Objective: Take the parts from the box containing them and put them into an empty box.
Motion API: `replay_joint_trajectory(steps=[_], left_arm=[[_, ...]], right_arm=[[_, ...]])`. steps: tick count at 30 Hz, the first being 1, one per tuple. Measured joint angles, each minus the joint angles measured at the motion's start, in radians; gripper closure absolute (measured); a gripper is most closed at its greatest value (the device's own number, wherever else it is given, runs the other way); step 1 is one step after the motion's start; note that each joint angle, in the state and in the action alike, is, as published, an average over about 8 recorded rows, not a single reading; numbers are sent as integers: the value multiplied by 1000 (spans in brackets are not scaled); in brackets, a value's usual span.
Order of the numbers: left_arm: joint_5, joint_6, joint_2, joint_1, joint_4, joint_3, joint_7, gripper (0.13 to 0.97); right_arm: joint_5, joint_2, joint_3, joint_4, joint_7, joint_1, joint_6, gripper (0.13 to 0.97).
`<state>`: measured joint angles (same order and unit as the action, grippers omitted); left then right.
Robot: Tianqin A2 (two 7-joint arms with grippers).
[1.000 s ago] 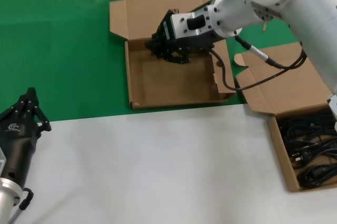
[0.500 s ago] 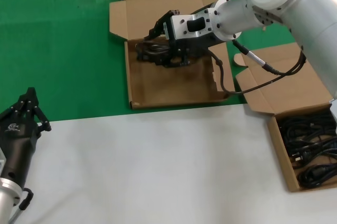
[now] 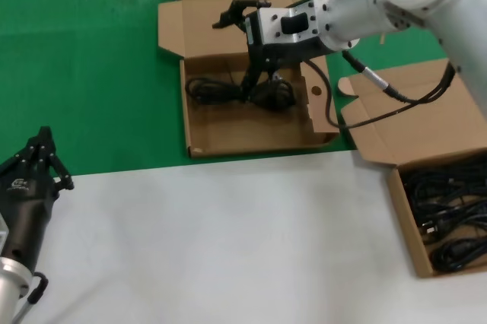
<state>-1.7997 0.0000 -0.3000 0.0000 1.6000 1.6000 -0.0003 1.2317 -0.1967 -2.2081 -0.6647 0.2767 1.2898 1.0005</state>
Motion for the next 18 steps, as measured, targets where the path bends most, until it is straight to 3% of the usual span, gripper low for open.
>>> replay_joint_trajectory(steps=[12, 18], left_arm=[[0, 0, 0, 0, 0, 0, 0, 957], [0, 0, 0, 0, 0, 0, 0, 957]], right_arm=[[182, -164, 170, -426, -111, -246, -65, 317], [250, -193, 230, -529, -104, -345, -106, 213]])
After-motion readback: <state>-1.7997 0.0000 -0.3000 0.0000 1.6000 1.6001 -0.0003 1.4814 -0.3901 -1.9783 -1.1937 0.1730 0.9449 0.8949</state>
